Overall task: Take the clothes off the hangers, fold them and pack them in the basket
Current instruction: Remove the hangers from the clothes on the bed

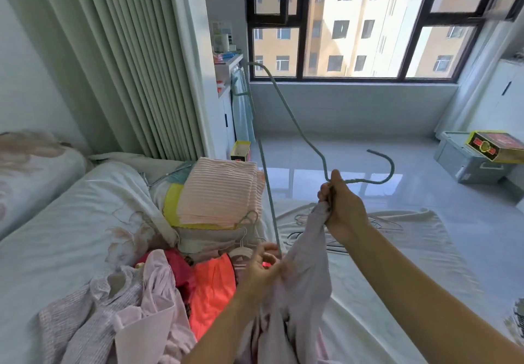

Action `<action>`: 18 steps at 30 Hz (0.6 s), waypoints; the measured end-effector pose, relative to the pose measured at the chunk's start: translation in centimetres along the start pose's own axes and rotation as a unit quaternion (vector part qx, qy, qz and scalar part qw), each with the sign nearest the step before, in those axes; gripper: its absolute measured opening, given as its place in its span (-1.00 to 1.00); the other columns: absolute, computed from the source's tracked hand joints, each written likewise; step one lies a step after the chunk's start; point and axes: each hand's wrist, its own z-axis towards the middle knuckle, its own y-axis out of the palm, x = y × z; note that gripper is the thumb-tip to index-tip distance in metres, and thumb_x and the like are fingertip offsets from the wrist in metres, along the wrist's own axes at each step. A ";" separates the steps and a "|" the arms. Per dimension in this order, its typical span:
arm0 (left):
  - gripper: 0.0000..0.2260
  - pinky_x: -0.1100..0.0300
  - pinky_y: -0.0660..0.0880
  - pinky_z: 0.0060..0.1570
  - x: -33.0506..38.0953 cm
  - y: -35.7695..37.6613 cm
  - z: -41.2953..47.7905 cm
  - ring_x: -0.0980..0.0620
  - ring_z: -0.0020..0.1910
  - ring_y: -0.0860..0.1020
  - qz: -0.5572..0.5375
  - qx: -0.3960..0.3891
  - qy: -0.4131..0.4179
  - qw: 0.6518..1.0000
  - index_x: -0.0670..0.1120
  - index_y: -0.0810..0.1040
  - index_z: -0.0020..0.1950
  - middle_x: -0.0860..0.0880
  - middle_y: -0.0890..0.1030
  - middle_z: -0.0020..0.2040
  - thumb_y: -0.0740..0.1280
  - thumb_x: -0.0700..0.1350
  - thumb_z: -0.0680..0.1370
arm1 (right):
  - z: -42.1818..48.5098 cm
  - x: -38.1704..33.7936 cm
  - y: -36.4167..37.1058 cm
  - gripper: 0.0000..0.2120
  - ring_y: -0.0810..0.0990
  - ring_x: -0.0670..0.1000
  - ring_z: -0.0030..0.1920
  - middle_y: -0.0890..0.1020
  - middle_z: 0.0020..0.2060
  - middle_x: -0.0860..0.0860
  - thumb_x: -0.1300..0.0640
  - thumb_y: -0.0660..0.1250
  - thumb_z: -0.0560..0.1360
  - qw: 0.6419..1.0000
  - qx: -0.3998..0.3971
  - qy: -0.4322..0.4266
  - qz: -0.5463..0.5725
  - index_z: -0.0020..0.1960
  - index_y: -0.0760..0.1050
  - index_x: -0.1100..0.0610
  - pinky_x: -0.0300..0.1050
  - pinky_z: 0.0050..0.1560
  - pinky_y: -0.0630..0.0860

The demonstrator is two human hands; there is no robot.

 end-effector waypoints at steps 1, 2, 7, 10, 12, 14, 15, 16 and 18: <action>-0.35 0.34 0.45 -0.20 -0.6 0.6 -0.1 0.21 -0.25 0.44 0.065 0.007 0.016 0.998 -0.01 0.44 0.08 0.05 0.45 -0.16 0.50 0.19 0.07 | -0.2 0.2 0.3 -0.56 0.25 -0.04 -0.43 0.40 -0.61 -0.09 -0.05 0.18 0.58 1.000 0.008 0.006 0.010 -0.41 0.34 0.13 -0.21 -0.33 0.20; -0.35 0.30 0.44 -0.14 -1.3 1.0 -0.2 0.21 -0.18 0.43 0.147 0.029 0.034 0.988 0.07 0.40 0.10 0.05 0.43 -0.09 0.46 0.24 0.08 | -0.4 0.4 0.6 -0.57 0.26 -0.05 -0.43 0.40 -0.61 -0.09 -0.04 0.18 0.59 1.000 0.015 0.009 0.018 -0.41 0.34 0.12 -0.22 -0.34 0.20; -0.68 0.22 0.33 -0.24 -3.1 0.5 0.7 0.12 -0.23 0.43 0.286 0.080 0.107 0.949 0.20 0.32 -0.02 0.12 0.41 -0.21 0.39 0.05 0.33 | -1.0 0.7 1.0 -0.60 0.32 -0.07 -0.44 0.44 -0.59 -0.06 0.01 0.18 0.60 0.997 0.056 0.006 0.060 -0.37 0.37 0.15 -0.23 -0.34 0.25; -0.64 0.30 0.34 -0.22 -3.6 -0.7 0.8 0.11 -0.16 0.47 0.355 0.059 0.149 0.921 0.26 0.21 0.16 0.21 0.42 -0.23 0.22 0.07 0.40 | -0.6 0.3 0.0 -0.60 0.28 -0.03 -0.41 0.41 -0.42 0.03 0.04 0.14 0.62 0.995 0.074 0.004 0.073 -0.35 0.35 0.17 -0.17 -0.35 0.23; -0.66 0.42 0.32 -0.22 -3.5 -1.3 0.7 0.19 -0.15 0.43 0.352 0.058 0.187 0.915 0.24 0.23 0.17 0.26 0.41 -0.21 0.20 0.05 0.43 | 0.0 0.4 -0.9 -0.61 0.35 -0.03 -0.37 0.44 -0.37 0.03 0.03 0.11 0.63 0.996 0.086 -0.005 0.039 -0.33 0.37 0.16 -0.17 -0.33 0.29; -0.78 0.35 0.37 -0.18 -3.5 -1.9 0.7 0.17 -0.15 0.45 0.361 0.026 0.211 0.908 0.19 0.35 0.09 0.25 0.44 -0.20 0.18 0.09 0.45 | 1.0 0.5 -1.9 -0.64 0.41 -0.08 -0.27 0.52 -0.30 -0.04 0.01 0.09 0.63 0.990 0.110 -0.048 -0.070 -0.26 0.44 0.11 -0.19 -0.27 0.30; -0.82 0.29 0.39 -0.18 -3.6 -2.5 0.4 0.17 -0.18 0.46 0.363 0.008 0.208 0.908 0.19 0.39 0.03 0.22 0.46 -0.21 0.16 0.11 0.44 | 1.7 0.3 -2.6 -0.67 0.40 -0.12 -0.22 0.53 -0.24 -0.07 0.00 0.09 0.63 0.982 0.130 -0.081 -0.107 -0.22 0.47 0.08 -0.22 -0.25 0.28; -0.86 0.27 0.41 -0.20 -3.9 -3.2 0.2 0.19 -0.23 0.47 0.351 -0.006 0.190 0.917 0.22 0.43 -0.02 0.18 0.49 -0.24 0.18 0.10 0.43 | 2.4 -0.1 -3.4 -0.69 0.39 -0.15 -0.21 0.54 -0.22 -0.09 0.00 0.08 0.63 0.975 0.151 -0.110 -0.118 -0.18 0.48 0.05 -0.26 -0.23 0.26; -0.90 0.28 0.41 -0.30 -4.4 -5.0 -0.9 0.22 -0.38 0.42 0.277 -0.028 0.132 0.951 0.23 0.50 -0.16 0.14 0.50 -0.32 0.28 0.00 0.41 | 3.9 -1.4 -5.3 -0.72 0.40 -0.15 -0.27 0.52 -0.26 -0.07 0.00 0.08 0.63 0.974 0.187 -0.117 -0.047 -0.18 0.44 0.03 -0.28 -0.25 0.30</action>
